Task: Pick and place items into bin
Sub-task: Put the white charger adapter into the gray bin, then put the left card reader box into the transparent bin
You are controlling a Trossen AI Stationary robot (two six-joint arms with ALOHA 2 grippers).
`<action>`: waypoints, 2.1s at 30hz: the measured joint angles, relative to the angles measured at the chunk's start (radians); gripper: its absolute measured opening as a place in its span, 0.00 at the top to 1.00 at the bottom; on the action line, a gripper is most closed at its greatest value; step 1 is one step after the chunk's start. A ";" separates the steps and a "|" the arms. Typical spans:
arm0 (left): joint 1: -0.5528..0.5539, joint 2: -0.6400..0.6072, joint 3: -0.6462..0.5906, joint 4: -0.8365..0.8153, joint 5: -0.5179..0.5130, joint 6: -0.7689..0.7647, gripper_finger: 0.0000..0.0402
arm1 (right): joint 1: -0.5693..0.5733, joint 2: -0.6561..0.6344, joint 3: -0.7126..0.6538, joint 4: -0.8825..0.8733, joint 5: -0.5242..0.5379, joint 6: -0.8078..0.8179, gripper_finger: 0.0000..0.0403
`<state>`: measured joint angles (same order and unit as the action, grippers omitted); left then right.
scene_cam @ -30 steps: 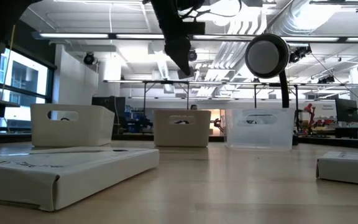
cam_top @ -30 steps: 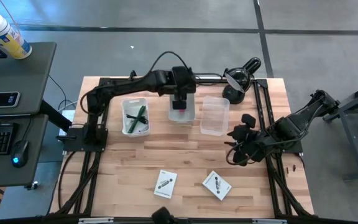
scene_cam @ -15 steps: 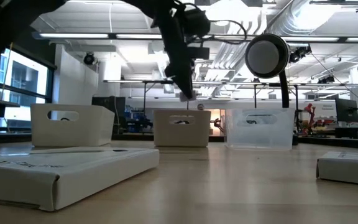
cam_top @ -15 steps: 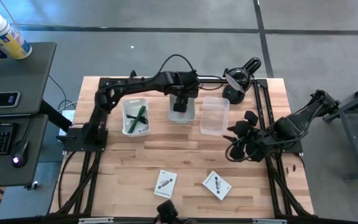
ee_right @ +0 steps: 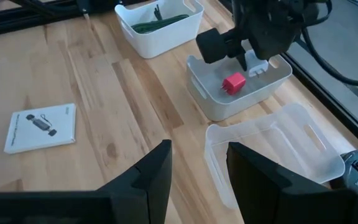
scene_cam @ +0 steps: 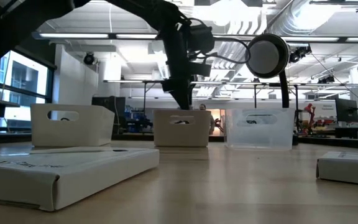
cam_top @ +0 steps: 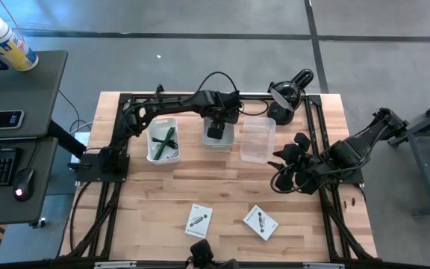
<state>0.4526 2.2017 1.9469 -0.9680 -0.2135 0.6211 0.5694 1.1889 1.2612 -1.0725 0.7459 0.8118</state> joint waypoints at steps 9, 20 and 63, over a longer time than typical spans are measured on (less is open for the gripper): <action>0.000 0.000 0.000 -0.001 -0.007 -0.009 0.52 | 0.000 0.000 0.000 0.000 0.000 0.000 0.64; -0.001 0.000 0.000 -0.010 -0.010 -0.025 0.42 | 0.000 0.000 0.000 0.000 -0.010 -0.004 0.64; -0.713 -0.086 0.380 -0.455 -0.112 -0.352 0.49 | 0.189 0.003 0.000 -0.003 -0.242 -0.007 0.64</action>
<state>-0.2605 2.1155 2.3264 -1.4228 -0.3255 0.2690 0.7584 1.1919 1.2610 -1.0754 0.5043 0.8049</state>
